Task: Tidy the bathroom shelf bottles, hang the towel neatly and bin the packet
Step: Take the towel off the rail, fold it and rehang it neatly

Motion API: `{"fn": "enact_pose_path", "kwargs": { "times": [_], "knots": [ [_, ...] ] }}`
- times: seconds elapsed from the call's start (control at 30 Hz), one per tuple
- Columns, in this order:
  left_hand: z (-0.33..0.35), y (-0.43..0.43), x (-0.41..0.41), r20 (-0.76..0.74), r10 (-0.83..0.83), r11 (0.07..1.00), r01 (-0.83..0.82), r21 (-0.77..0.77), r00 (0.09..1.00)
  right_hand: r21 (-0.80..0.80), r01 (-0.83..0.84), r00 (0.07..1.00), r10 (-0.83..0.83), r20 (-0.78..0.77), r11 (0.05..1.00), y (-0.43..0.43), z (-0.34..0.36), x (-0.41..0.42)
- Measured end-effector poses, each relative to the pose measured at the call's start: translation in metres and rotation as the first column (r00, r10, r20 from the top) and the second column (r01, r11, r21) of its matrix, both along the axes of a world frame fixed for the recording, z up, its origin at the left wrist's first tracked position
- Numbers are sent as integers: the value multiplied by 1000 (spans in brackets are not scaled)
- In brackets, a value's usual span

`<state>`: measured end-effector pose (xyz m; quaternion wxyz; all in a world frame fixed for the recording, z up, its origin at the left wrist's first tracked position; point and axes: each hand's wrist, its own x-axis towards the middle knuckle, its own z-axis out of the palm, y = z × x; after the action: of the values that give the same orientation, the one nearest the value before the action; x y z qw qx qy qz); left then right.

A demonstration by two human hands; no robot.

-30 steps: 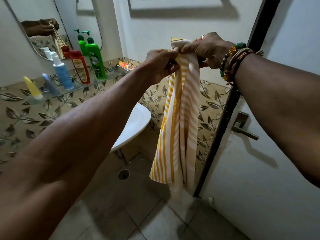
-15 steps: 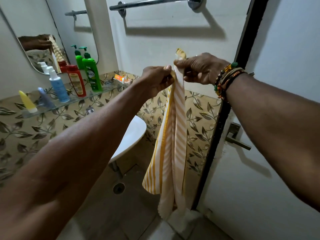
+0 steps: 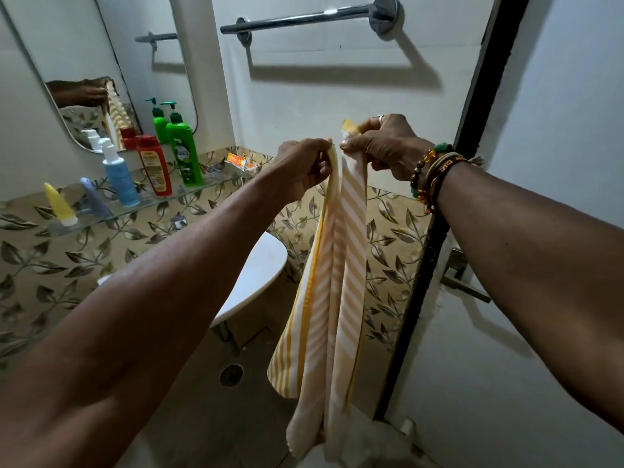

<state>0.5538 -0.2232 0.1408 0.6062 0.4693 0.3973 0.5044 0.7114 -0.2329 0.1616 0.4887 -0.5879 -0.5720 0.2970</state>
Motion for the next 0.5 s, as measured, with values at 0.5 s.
{"fn": "enact_pose_path", "kwargs": {
  "times": [0.5],
  "knots": [
    [-5, 11, 1, -237, 62, 995, -42, 88, 969, 37, 24, 989, -29, 148, 999, 7, -6, 4]
  ]
}}
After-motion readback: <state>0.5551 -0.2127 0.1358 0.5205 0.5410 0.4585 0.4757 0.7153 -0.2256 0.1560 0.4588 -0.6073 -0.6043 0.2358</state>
